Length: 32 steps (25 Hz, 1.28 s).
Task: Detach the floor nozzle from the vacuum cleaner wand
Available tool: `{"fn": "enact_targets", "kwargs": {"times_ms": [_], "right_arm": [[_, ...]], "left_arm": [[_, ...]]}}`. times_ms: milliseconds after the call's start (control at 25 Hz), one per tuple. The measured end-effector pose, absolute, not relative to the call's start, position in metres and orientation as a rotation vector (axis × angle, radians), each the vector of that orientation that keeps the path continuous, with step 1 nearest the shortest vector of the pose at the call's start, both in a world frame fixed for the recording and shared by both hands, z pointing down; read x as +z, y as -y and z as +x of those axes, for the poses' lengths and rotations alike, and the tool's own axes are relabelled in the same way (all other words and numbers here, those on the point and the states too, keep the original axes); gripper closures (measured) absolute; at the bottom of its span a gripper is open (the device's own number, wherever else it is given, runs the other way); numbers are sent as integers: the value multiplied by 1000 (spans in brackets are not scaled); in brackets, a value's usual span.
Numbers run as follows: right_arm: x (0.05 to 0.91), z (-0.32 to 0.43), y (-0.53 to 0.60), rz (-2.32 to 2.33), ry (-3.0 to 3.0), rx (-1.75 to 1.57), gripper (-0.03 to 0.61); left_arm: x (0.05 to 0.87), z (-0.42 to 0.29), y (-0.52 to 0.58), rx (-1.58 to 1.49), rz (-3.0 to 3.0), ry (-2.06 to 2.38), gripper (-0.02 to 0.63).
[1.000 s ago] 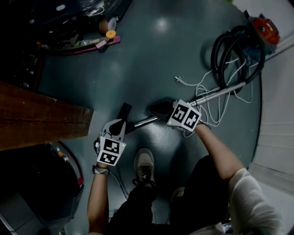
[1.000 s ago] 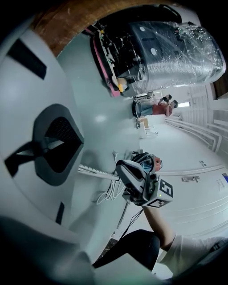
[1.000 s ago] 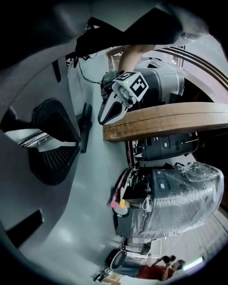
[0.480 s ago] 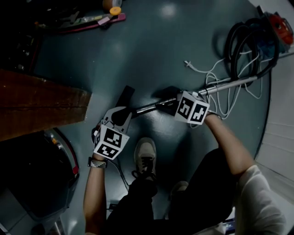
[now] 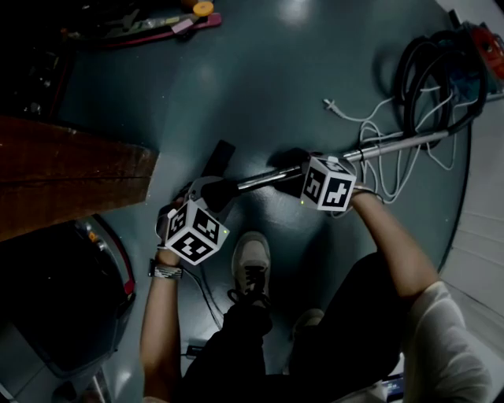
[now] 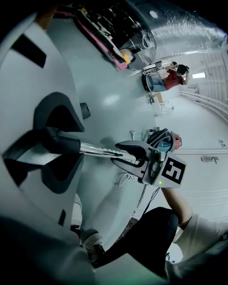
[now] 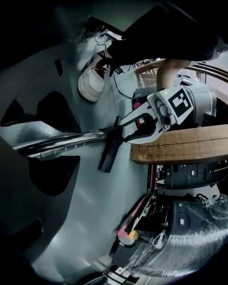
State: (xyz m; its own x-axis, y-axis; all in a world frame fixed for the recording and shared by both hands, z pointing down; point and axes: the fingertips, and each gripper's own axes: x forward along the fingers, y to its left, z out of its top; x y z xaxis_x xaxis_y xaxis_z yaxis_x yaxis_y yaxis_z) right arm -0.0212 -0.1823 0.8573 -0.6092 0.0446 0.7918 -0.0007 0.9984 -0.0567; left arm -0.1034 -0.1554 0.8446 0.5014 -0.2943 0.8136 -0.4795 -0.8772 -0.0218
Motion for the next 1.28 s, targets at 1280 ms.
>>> {"fn": "enact_targets", "kwargs": {"times_ms": [1280], "right_arm": [[889, -21, 178, -155, 2076, -95, 413]], "left_arm": [[903, -96, 147, 1592, 2439, 449, 434]]}}
